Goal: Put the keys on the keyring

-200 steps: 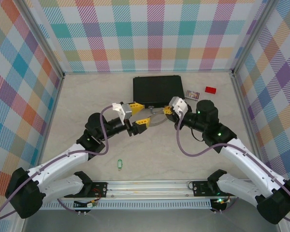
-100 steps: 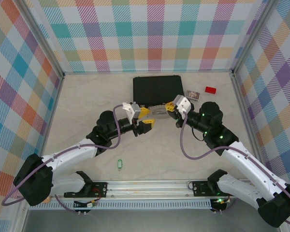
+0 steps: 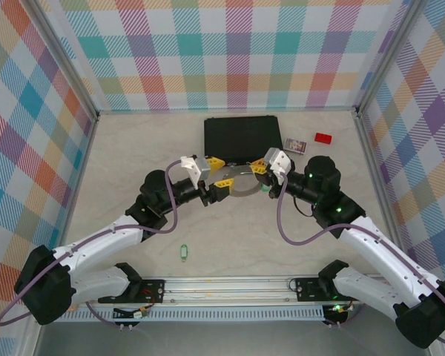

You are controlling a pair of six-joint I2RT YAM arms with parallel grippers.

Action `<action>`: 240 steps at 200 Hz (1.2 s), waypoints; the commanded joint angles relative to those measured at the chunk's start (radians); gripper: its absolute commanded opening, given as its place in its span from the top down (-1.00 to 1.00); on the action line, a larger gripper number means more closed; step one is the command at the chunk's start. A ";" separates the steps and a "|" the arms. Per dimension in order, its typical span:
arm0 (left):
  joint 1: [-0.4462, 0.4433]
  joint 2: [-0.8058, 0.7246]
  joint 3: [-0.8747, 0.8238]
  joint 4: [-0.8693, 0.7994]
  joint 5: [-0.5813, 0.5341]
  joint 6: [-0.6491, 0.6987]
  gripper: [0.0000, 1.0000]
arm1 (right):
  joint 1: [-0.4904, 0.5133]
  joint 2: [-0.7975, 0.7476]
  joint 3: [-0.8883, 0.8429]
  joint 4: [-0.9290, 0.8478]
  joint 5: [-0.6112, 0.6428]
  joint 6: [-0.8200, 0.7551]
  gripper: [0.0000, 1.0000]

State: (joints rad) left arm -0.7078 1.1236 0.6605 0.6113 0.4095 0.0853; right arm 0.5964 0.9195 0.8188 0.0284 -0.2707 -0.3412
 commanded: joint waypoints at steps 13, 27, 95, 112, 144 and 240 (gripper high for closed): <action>-0.013 0.053 0.055 -0.029 0.129 -0.011 -0.03 | 0.005 -0.004 0.036 0.034 -0.006 0.018 1.00; -0.014 0.058 0.057 -0.026 0.149 -0.017 0.07 | 0.005 -0.004 0.039 0.029 -0.003 0.016 1.00; -0.013 0.033 0.049 -0.001 0.092 -0.008 0.72 | 0.005 -0.015 0.034 0.028 -0.019 0.021 1.00; -0.015 0.043 0.054 0.009 0.098 -0.014 0.70 | 0.005 -0.015 0.036 0.029 -0.025 0.026 1.00; -0.021 0.077 0.067 0.016 0.109 -0.022 0.25 | 0.005 -0.016 0.043 0.026 -0.047 0.031 1.00; -0.024 0.052 0.057 0.030 0.056 -0.009 0.89 | 0.005 -0.025 0.039 0.001 -0.032 0.039 1.00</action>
State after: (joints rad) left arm -0.7227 1.2137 0.6991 0.5907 0.4831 0.0689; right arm 0.5964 0.9123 0.8211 0.0204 -0.3088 -0.3115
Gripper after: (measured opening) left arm 0.088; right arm 0.048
